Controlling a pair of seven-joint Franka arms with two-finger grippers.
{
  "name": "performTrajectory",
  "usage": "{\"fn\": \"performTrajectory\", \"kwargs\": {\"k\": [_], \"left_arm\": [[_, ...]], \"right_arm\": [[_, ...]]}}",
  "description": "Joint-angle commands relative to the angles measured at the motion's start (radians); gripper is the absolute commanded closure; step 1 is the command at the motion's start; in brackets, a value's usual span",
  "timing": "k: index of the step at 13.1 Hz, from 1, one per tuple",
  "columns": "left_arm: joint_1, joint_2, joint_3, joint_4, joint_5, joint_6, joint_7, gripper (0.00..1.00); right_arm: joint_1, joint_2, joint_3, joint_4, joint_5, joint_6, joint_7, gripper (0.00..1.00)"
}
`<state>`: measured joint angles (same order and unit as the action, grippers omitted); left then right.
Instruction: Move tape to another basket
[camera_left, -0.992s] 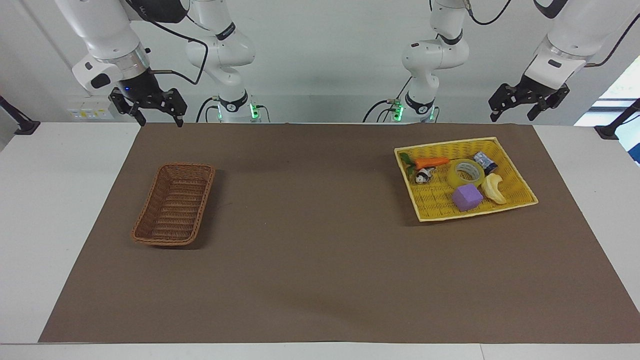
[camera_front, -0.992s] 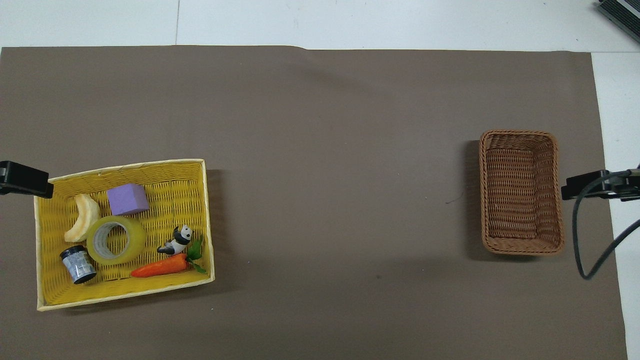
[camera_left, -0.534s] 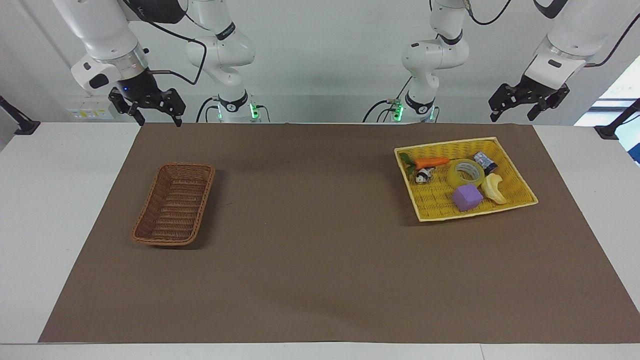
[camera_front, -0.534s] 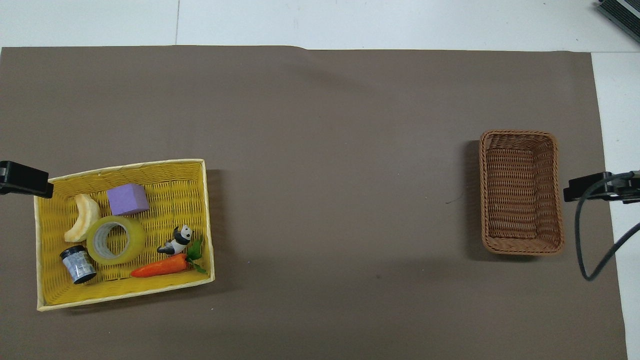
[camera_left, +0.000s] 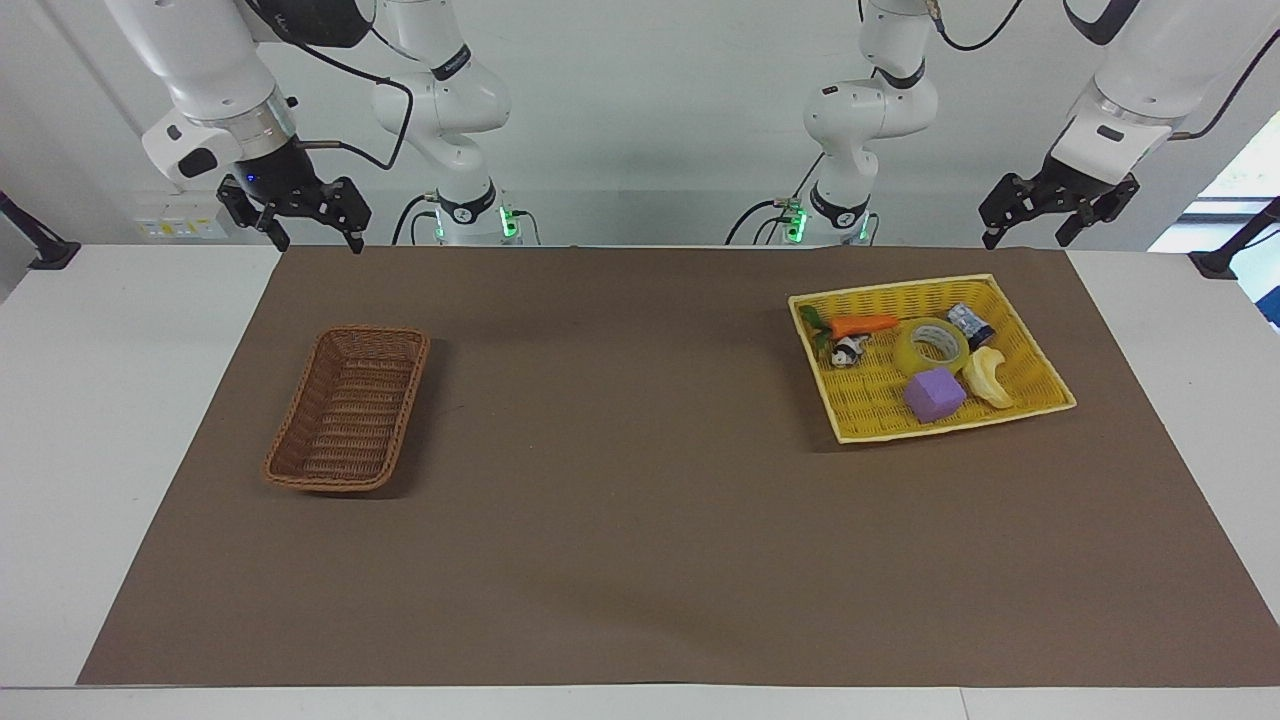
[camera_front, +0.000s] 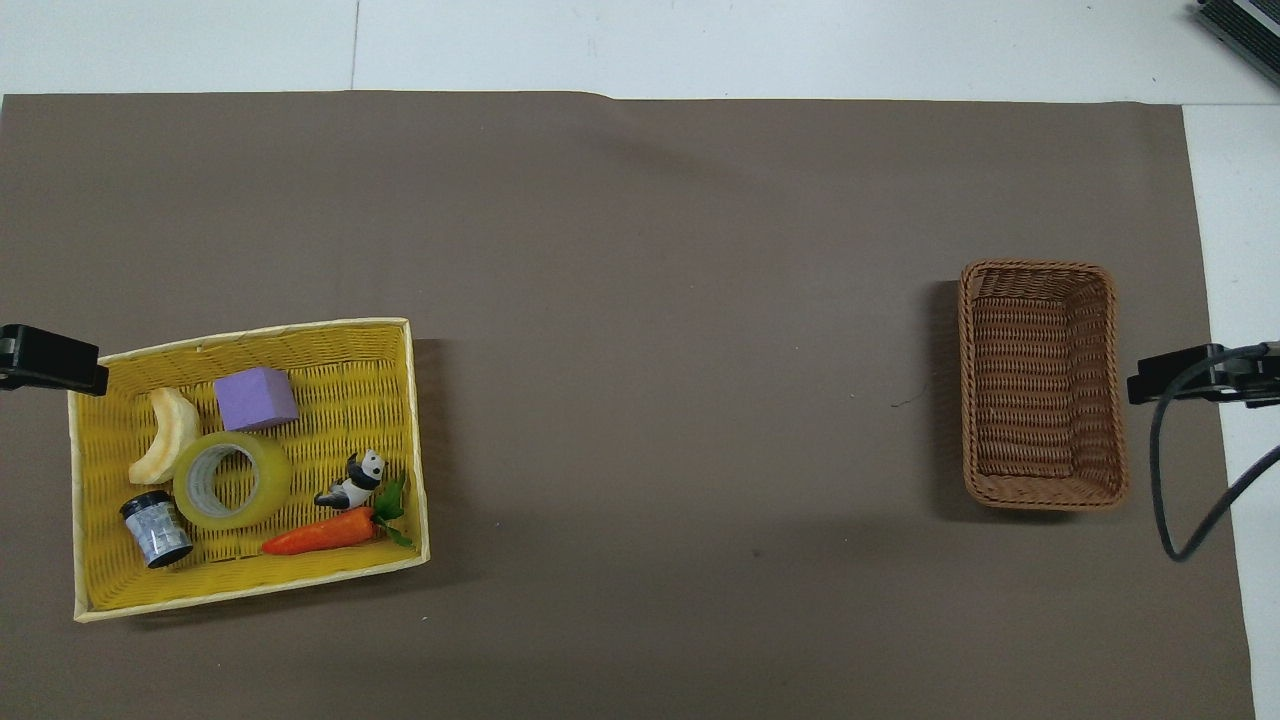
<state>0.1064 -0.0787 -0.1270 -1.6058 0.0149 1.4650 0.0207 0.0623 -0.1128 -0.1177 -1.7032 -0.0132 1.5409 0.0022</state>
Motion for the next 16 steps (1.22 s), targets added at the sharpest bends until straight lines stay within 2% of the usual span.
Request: {"fn": "performTrajectory", "kwargs": {"k": [1, 3, 7, 11, 16], "left_arm": [[0.032, -0.056, -0.006, -0.098, 0.003, 0.055, 0.070, 0.00], [0.035, -0.068, -0.006, -0.150, 0.003, 0.078, 0.108, 0.00], [0.033, -0.154, -0.003, -0.388, 0.003, 0.265, 0.130, 0.00], [0.038, -0.159, -0.002, -0.486, 0.003, 0.342, 0.133, 0.00], [0.068, -0.174, -0.003, -0.670, 0.003, 0.538, 0.183, 0.00]], "right_arm": [[-0.010, -0.027, 0.001, -0.029, 0.009, 0.002, -0.021, 0.00], [-0.015, -0.027, 0.001, -0.029, 0.009, 0.002, -0.021, 0.00], [-0.015, -0.027, 0.001, -0.029, 0.009, 0.004, -0.021, 0.00], [-0.015, -0.027, 0.001, -0.029, 0.009, 0.004, -0.021, 0.00], [-0.015, -0.027, 0.001, -0.029, 0.009, 0.005, -0.021, 0.00]]}}
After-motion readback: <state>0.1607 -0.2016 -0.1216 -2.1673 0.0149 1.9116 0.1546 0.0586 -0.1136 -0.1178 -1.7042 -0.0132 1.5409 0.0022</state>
